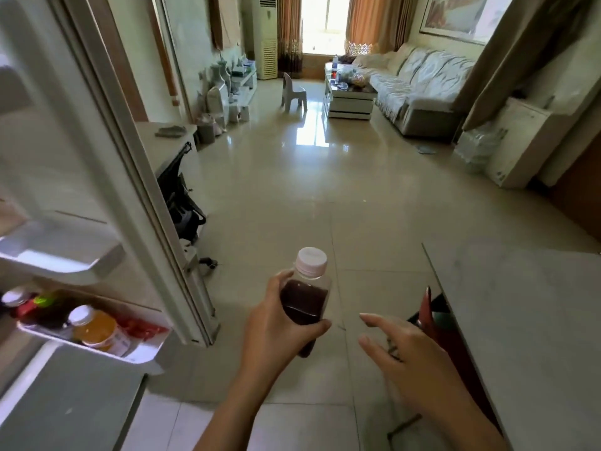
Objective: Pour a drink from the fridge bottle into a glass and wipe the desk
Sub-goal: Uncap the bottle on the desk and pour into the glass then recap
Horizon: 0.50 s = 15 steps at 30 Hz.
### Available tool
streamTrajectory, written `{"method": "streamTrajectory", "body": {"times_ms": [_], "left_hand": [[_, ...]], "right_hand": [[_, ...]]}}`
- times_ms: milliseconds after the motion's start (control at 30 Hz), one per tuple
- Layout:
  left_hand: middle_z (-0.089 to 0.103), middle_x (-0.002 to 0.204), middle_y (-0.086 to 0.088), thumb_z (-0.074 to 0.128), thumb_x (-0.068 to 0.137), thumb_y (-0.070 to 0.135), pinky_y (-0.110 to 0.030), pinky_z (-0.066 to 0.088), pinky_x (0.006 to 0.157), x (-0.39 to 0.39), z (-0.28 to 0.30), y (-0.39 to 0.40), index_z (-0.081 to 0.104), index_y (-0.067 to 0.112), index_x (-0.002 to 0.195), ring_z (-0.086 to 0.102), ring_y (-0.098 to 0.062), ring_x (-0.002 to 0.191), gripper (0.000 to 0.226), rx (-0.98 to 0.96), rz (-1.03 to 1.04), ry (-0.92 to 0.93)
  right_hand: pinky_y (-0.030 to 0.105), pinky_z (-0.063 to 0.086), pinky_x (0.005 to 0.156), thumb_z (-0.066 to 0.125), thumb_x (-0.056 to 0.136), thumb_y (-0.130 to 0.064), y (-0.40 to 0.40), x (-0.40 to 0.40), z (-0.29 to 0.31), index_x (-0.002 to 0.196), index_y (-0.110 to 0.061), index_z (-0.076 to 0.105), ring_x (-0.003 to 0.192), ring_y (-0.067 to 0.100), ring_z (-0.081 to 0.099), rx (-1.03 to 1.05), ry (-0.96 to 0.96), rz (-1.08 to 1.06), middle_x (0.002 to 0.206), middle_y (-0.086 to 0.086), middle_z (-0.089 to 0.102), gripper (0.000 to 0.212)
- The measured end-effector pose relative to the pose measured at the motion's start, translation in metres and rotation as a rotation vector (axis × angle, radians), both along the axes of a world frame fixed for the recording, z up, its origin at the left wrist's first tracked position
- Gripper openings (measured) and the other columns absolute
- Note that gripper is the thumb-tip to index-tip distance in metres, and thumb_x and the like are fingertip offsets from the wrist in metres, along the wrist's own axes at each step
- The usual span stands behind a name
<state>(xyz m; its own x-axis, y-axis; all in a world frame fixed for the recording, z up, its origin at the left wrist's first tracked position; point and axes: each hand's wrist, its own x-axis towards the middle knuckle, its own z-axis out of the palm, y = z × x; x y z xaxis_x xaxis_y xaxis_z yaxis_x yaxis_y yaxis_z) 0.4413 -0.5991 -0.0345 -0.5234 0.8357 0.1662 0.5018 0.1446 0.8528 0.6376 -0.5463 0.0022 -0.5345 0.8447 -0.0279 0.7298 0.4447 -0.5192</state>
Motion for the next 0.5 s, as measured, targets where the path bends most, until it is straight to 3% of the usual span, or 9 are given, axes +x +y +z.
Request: {"method": "streamTrajectory", "body": {"times_ms": [100,500], "left_hand": [[0.056,0.092,0.032,0.085,0.049,0.046,-0.023,0.05,0.073,-0.007,-0.003,0.032,0.041,0.042,0.123,0.058,0.004,0.085,0.087,-0.032,0.05,0.013],[0.06,0.1,0.02,0.085,0.049,0.046,-0.027,0.05,0.073,-0.097,-0.003,0.224,0.041,0.037,0.124,0.061,-0.007,0.089,0.088,-0.002,0.148,0.062]], "right_hand": [[0.02,0.039,0.094,0.046,0.087,-0.056,0.039,-0.007,-0.006,0.124,-0.044,0.049,0.113,-0.006,0.046,-0.017,-0.025,0.062,0.125,-0.026,0.052,0.039],[0.028,0.042,0.095,0.038,0.089,-0.058,0.238,-0.105,0.007,0.123,-0.043,0.049,0.113,-0.001,0.048,0.101,-0.083,0.159,0.127,-0.023,0.052,0.039]]}}
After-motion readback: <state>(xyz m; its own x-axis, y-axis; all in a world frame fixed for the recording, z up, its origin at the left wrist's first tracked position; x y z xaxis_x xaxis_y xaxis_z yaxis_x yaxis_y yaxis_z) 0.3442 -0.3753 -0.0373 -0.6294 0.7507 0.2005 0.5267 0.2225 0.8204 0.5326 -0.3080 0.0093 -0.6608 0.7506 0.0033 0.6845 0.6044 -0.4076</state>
